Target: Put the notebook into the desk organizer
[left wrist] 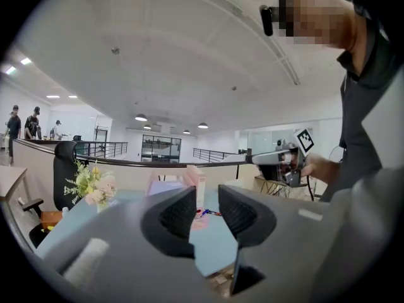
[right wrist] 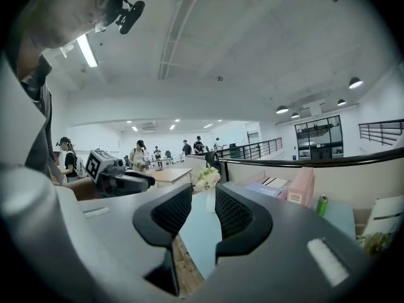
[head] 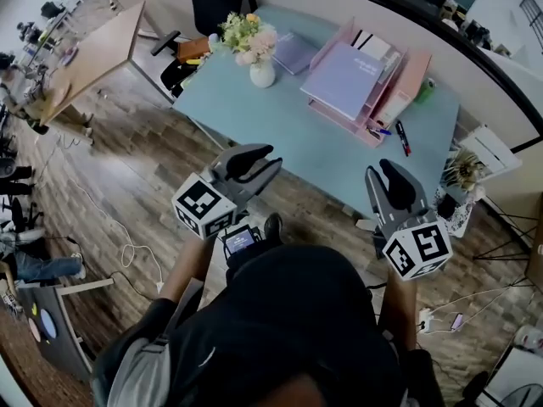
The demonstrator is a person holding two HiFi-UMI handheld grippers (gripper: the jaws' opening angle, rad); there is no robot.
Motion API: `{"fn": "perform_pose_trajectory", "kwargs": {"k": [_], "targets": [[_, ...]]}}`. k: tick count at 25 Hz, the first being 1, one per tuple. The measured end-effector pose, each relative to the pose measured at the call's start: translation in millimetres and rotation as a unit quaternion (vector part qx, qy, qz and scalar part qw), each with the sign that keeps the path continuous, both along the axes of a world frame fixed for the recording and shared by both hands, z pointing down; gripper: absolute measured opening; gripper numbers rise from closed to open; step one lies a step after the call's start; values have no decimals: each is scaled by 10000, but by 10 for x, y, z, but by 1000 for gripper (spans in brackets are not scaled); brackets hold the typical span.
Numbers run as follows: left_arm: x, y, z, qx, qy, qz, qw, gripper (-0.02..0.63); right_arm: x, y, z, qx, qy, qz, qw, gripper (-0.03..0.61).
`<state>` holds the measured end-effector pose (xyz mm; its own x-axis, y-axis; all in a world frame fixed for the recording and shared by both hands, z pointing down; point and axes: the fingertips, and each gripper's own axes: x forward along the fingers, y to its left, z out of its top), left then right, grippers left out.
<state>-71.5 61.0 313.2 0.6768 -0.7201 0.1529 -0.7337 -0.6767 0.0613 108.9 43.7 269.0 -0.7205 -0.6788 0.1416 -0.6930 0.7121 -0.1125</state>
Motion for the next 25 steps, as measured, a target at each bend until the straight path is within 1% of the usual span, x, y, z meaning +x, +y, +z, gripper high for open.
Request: {"fn": "perform_pose_trajectory", "kwargs": {"k": [7,11,16,21,25], "targets": [[-250,-336,91,-72,3,374,9993,169,-201,-136,17,-13,84,427,9991,97],[-343,-507,78,-82,112,598,9981,169,-278,-233,-2,-39,169,704,9974,96],[-499,-735,116,-67,141,896,9959,169,-449,-393,-3,-33,203,996,9948,97],[-684,-910,169,-81,217,1031,9944,169,-621,-496,17,-83,256,1175,9927,95],[-717,-1048,243,-194,304,1063,9937,169,-671,-620,94,-220,330,1191,9921,96]]}}
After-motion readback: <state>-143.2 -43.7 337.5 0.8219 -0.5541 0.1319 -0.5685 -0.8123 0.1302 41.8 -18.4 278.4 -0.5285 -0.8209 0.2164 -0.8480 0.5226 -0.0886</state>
